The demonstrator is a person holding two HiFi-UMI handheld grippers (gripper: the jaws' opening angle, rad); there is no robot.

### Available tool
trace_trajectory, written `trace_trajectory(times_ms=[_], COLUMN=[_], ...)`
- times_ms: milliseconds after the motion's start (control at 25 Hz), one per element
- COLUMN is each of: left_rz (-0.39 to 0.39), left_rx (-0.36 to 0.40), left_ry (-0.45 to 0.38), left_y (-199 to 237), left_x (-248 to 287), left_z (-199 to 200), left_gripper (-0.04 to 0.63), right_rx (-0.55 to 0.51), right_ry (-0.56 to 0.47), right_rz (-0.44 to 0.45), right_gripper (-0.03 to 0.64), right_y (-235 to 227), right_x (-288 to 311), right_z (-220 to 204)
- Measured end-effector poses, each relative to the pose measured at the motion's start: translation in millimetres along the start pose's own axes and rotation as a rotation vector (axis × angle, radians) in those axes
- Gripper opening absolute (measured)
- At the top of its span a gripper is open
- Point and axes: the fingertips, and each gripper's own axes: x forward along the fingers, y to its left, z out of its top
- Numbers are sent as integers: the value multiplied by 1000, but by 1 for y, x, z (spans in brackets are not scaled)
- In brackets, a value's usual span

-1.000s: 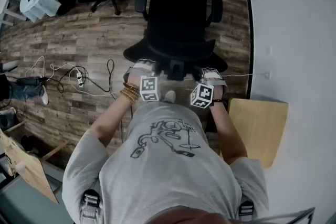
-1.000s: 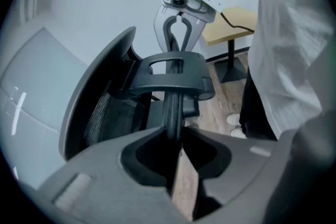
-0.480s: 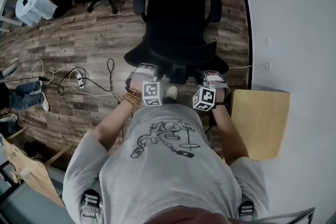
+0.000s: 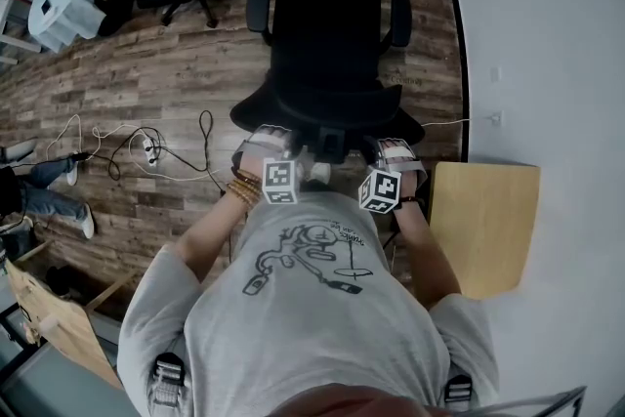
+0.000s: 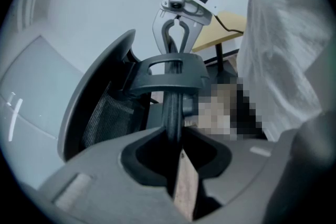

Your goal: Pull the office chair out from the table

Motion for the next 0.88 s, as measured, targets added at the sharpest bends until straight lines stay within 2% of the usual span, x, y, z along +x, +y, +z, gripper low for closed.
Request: trace_trajectory(times_ms=[240,360,480,680,800,880], left_rz=[25,27,11,8,25,61], left_rx=[-3,-43,-125,-264,-390,-494], left_ry=[5,-2,-35,-115,-211,-311], left_y=[5,8,8,15,30,47], left_x=[-3,-10,-22,-49,-75,-96], left_z=[-1,0,3,9,21,33], left_gripper=[114,123,117,106,101,101], right_rx=[33,84,151,340,456,526], right_ry=[0,-12,-50,-173,-260,-321], right_rz=[14,42,80,105,83,49], right_gripper=[124,138,137,127,115,103], right_y=[-4,-7,-7,-16,-30,-45], right_x=[-1,-5,-14,-40,-63,-80], right_z=[3,8,12,30,43,54])
